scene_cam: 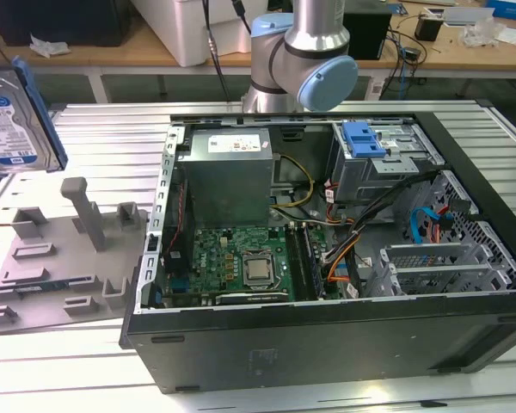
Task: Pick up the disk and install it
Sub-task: 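Pick up the disk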
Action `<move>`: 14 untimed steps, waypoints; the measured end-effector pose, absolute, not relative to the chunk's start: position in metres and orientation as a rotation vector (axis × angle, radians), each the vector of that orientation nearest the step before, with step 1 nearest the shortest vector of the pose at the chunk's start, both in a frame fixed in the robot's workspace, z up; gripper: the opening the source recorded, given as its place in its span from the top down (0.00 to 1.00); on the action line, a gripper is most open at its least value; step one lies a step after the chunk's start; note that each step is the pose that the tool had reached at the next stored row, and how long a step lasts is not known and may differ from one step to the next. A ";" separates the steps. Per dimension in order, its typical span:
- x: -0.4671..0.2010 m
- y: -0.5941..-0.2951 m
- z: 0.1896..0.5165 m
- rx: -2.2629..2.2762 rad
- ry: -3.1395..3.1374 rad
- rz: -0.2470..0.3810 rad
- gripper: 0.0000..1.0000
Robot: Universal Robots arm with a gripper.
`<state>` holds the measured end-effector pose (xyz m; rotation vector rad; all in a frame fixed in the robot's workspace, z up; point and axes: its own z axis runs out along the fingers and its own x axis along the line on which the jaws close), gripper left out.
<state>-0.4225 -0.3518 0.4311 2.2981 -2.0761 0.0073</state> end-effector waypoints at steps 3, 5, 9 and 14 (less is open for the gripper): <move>-0.422 -0.352 0.439 2.298 -2.076 0.007 0.63; -0.421 -0.352 0.442 2.298 -2.076 0.007 0.63; -0.418 -0.352 0.449 2.298 -2.076 0.007 0.63; -0.414 -0.352 0.459 2.298 -2.076 0.007 0.63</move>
